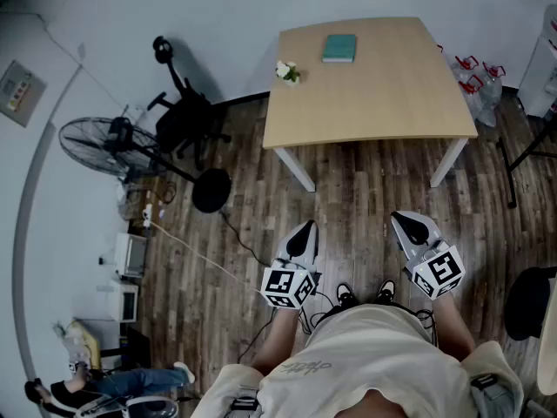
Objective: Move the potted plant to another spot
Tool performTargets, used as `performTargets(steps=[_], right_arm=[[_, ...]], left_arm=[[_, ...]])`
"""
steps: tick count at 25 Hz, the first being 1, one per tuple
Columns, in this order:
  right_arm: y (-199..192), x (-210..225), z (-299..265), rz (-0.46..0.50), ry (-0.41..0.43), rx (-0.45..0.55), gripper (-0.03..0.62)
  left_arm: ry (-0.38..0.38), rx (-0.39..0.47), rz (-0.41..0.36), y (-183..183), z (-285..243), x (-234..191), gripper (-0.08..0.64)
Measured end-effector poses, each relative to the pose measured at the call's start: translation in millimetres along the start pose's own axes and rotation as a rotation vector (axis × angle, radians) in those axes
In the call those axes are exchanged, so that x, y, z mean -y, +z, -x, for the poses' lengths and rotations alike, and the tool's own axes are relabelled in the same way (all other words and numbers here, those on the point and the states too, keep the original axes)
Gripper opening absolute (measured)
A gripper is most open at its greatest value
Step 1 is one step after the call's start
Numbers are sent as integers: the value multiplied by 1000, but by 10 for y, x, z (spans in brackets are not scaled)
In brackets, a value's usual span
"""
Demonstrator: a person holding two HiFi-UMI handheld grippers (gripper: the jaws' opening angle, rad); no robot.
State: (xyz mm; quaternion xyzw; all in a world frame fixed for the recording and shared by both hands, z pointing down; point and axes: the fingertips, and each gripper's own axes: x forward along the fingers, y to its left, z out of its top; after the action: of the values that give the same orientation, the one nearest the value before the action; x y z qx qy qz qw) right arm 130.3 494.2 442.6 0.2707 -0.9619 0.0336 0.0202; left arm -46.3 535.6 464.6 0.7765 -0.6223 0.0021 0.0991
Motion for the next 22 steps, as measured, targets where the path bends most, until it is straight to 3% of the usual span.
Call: performTargets(steps=[22], right_arm=[[-9,-95,-65,21,-26,-13,2]], left_arm=[[-27,-5,-22,-11,27,-76,15]])
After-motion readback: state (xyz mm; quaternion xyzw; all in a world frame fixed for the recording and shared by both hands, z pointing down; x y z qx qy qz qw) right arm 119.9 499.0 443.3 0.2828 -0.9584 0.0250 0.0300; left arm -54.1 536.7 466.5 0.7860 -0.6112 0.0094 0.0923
